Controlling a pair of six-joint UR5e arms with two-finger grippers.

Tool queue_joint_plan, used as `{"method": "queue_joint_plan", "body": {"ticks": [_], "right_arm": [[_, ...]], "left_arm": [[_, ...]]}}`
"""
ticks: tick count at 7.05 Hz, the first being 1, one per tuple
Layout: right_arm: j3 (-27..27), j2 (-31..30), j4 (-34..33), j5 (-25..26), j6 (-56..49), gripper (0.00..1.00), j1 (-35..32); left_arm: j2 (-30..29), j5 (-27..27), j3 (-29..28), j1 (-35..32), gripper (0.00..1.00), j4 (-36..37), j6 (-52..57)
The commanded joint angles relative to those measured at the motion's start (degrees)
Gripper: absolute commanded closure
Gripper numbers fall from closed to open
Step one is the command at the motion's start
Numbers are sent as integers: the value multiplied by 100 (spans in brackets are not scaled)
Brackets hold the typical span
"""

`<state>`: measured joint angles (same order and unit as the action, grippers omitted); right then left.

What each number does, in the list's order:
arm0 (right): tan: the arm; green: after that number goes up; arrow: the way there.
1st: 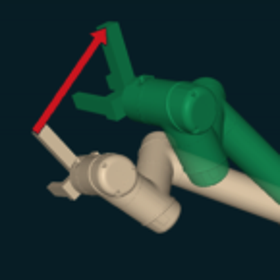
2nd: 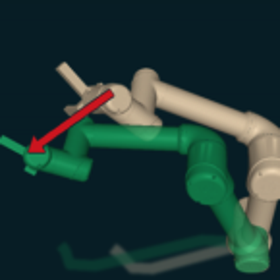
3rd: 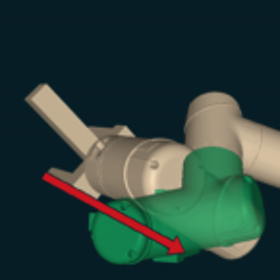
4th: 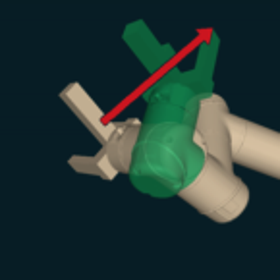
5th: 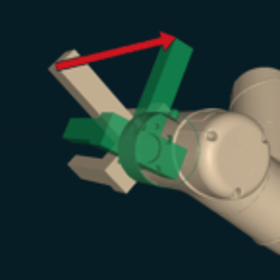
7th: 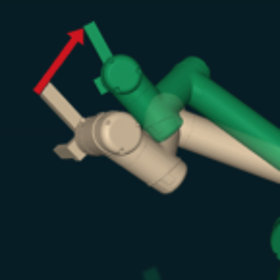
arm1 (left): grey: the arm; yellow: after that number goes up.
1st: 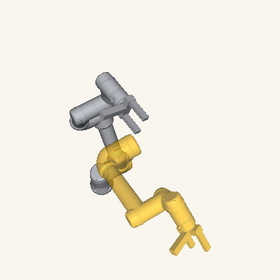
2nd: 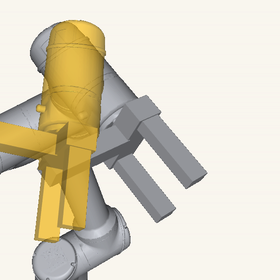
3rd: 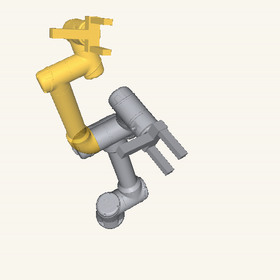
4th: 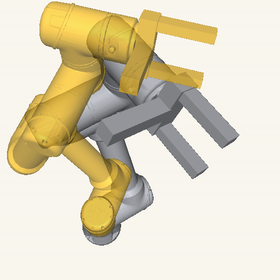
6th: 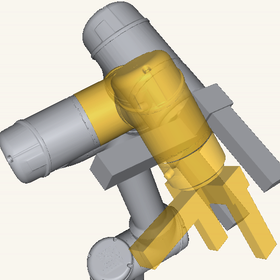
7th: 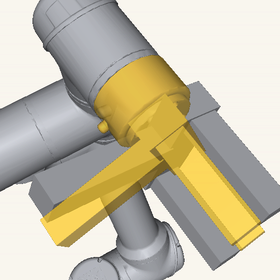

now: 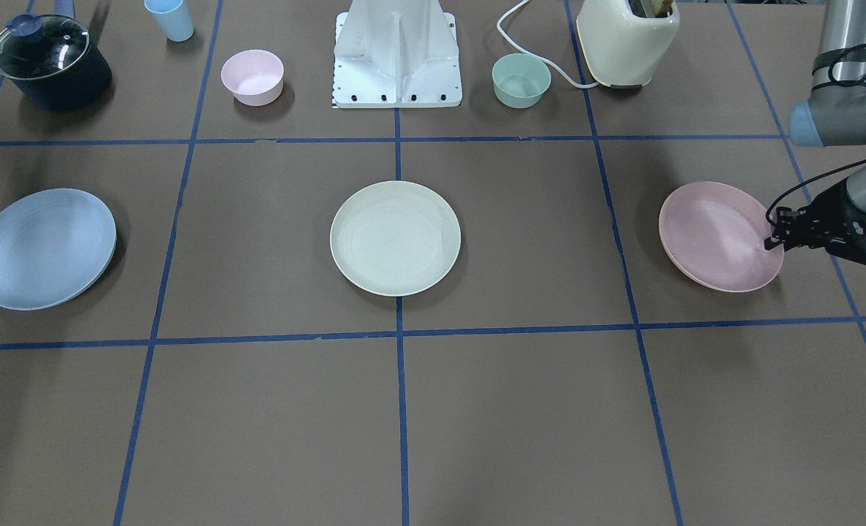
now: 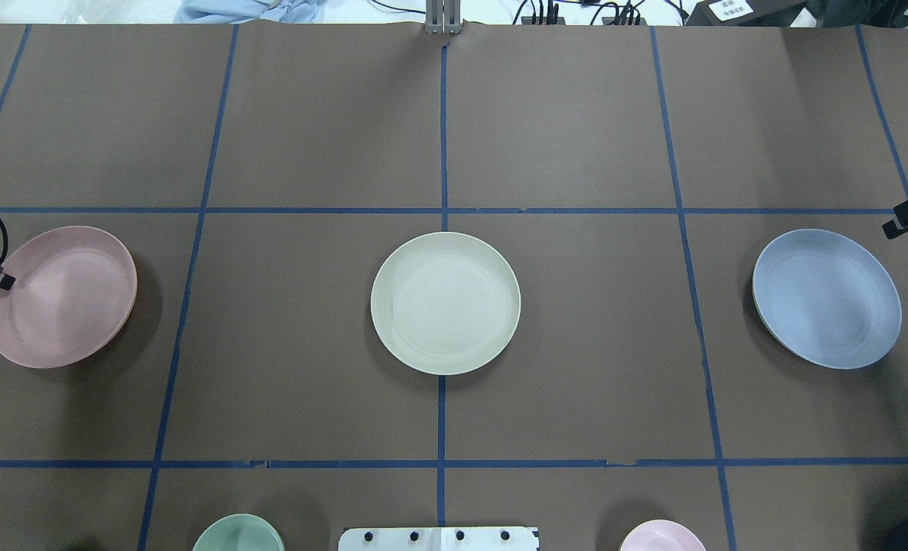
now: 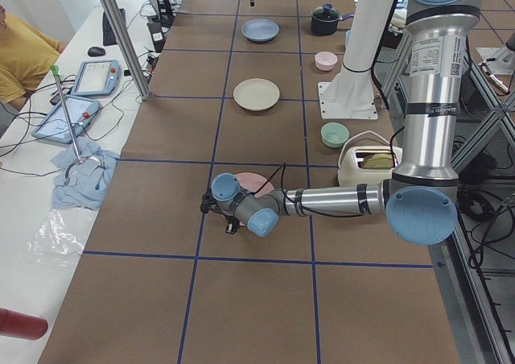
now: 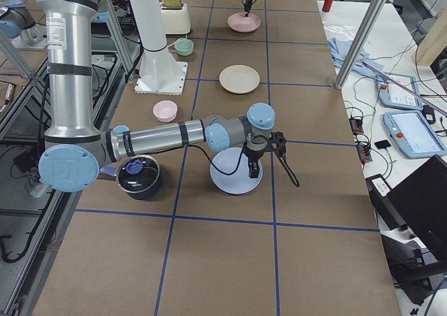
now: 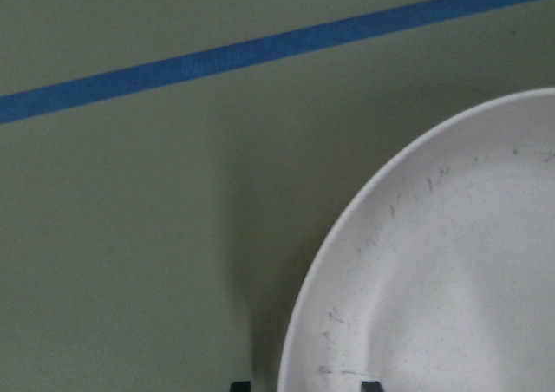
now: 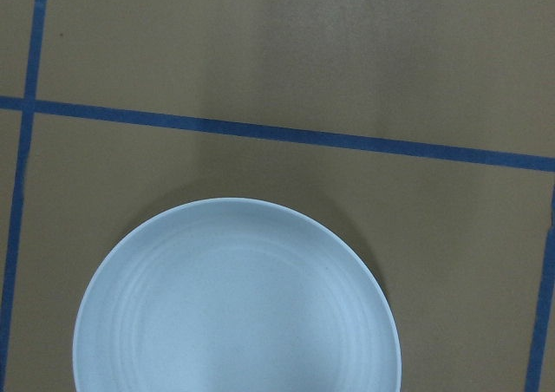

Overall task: Stack three plates with pink and blue
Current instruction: 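Lower the left gripper to the pink plate's rim and grasp it, then carry the pink plate with the left gripper onto the cream plate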

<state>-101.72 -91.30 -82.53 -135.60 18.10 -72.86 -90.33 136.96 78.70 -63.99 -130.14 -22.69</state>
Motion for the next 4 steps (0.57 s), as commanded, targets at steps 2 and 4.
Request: {"method": "queue_joint_plan", "body": {"ticks": [2,4], "right_arm": [[-67,-2,-9,-10,0,0,0],[-85,-2,-9,-19,0,0,0]], "left_arm": [[-89,870,583,-8,100,111,-51],[-621,964,997,-8,100,103,-1360]]}}
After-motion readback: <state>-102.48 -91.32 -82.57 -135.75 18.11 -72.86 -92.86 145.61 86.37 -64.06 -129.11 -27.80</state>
